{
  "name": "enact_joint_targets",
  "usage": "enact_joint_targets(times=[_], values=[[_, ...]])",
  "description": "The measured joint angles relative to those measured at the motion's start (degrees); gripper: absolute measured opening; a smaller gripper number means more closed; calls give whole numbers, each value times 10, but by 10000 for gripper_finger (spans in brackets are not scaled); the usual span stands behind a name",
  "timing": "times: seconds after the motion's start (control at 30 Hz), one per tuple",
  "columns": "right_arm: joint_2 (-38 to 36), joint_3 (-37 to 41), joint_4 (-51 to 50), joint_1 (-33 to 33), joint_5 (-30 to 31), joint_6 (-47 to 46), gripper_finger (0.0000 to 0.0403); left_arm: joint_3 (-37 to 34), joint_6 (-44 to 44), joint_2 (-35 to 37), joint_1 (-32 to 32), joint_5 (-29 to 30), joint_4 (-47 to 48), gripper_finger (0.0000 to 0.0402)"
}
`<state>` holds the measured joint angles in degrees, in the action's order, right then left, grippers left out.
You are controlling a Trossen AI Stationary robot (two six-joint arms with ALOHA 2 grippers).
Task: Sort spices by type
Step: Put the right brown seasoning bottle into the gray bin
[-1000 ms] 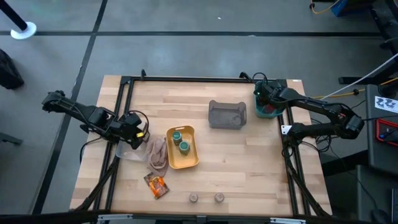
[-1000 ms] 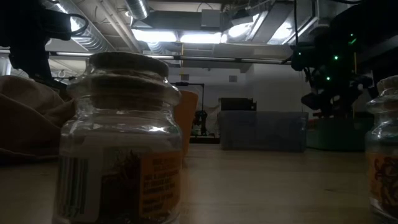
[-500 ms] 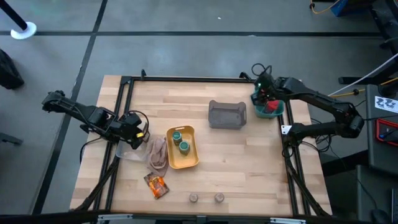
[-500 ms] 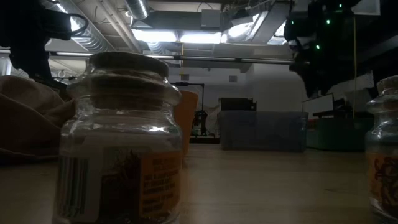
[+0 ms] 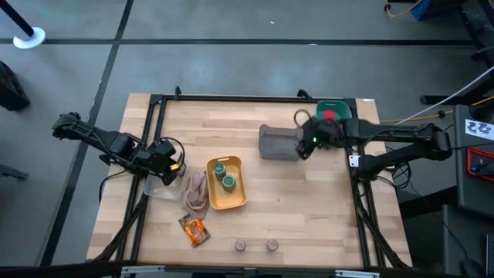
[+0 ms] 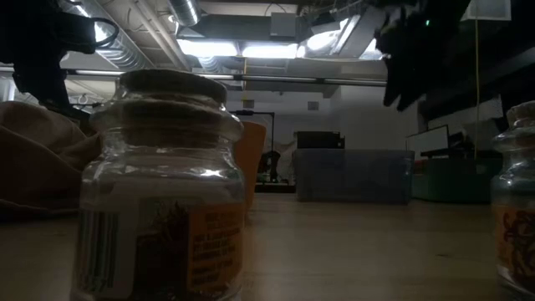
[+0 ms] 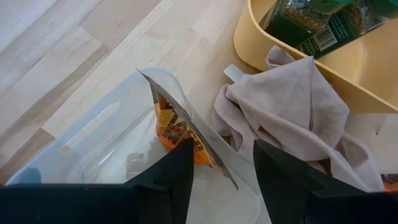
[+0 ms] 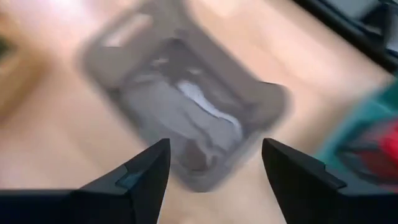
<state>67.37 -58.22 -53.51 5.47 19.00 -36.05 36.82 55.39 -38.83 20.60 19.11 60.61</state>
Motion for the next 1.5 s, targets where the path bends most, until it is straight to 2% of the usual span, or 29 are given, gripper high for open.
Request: enact_joint_targets(times=[0.33, 0.5, 0.8, 1.03, 1.13, 1.37, 1.5], values=[[6, 0, 169, -202, 21, -57, 253, 0, 19, 2, 0, -19, 0, 150], [33, 0, 225, -271, 50, -58, 253, 18, 19, 11, 0, -88, 9, 150], [136, 0, 282, -342, 54, -57, 253, 38, 18, 33, 0, -203, 9, 150], [231, 0, 374, -403, 10, -57, 253, 38, 16, 29, 0, -195, 3, 150], [262, 0, 412, -434, 9, -56, 253, 38, 16, 28, 0, -183, 1, 150], [311, 0, 437, -489, 69, -55, 253, 38, 16, 26, 0, -170, 0, 150], [329, 0, 456, -506, 71, -55, 253, 38, 22, 26, 0, -170, 0, 150]])
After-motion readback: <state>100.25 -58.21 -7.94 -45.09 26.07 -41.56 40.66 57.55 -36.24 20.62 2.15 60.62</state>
